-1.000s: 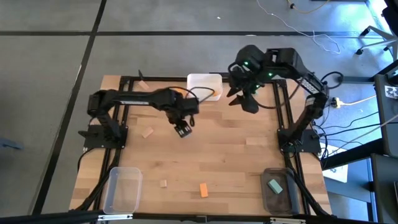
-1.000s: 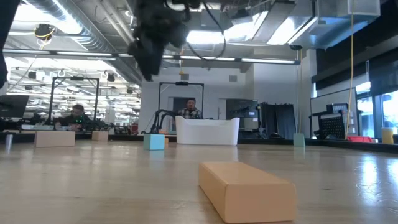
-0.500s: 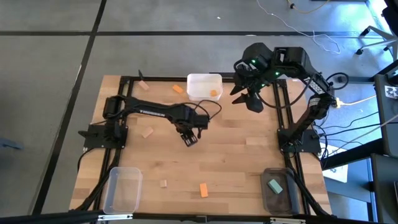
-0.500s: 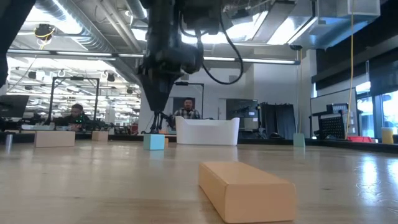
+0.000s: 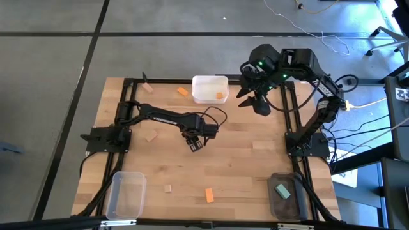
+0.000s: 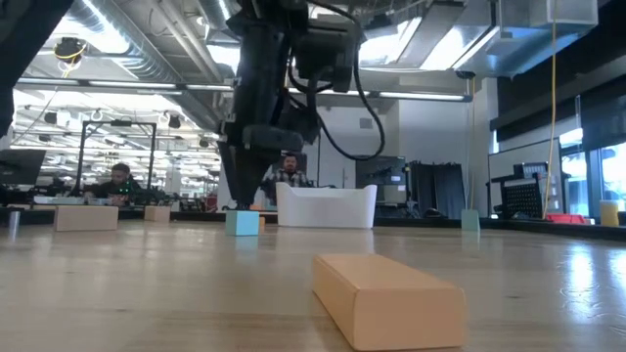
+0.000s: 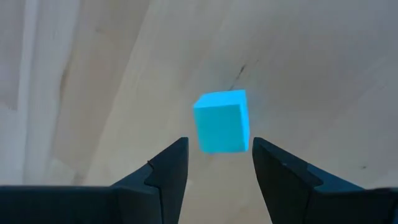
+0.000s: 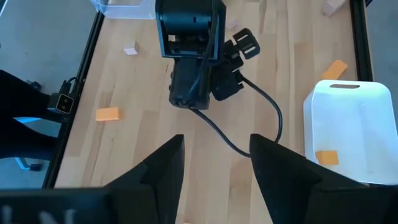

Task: Sort & place blocks by color
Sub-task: Put the bottom light blue block into the black bin

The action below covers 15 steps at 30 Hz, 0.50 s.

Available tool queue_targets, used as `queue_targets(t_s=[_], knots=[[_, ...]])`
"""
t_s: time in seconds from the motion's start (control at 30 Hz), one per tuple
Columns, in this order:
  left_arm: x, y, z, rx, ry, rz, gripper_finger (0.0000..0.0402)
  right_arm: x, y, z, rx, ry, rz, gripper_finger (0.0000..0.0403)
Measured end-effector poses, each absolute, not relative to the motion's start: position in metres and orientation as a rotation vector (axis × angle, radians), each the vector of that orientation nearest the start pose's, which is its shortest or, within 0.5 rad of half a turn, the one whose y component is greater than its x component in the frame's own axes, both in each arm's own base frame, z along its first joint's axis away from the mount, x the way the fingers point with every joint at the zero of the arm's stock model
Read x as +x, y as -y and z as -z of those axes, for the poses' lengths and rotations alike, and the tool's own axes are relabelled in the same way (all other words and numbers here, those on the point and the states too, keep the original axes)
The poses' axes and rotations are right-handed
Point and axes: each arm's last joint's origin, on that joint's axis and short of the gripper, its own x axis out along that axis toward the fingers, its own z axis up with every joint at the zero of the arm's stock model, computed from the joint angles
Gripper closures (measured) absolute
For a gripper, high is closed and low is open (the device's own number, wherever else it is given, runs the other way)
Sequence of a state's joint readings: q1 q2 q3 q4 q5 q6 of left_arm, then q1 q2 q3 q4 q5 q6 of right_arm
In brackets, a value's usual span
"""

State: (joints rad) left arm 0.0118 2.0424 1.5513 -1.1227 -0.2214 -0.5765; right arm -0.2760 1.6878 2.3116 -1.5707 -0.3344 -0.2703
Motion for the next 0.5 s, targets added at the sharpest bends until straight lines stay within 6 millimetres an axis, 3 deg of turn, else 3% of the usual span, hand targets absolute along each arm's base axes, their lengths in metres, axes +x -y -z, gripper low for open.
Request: queue_targets(t_s=[0.27,0.5], knots=[[0.38,-0.016,-0.178,-0.341,-1.481,-0.663,0.023,0.263,0.064,-0.48,0.033,-0.885,-0.174,0.022],[0.369,-0.015,-0.152,-0.388,-1.525,-0.628,0.023,0.263,0.065,-0.48,0.033,-0.885,-0.174,0.022]])
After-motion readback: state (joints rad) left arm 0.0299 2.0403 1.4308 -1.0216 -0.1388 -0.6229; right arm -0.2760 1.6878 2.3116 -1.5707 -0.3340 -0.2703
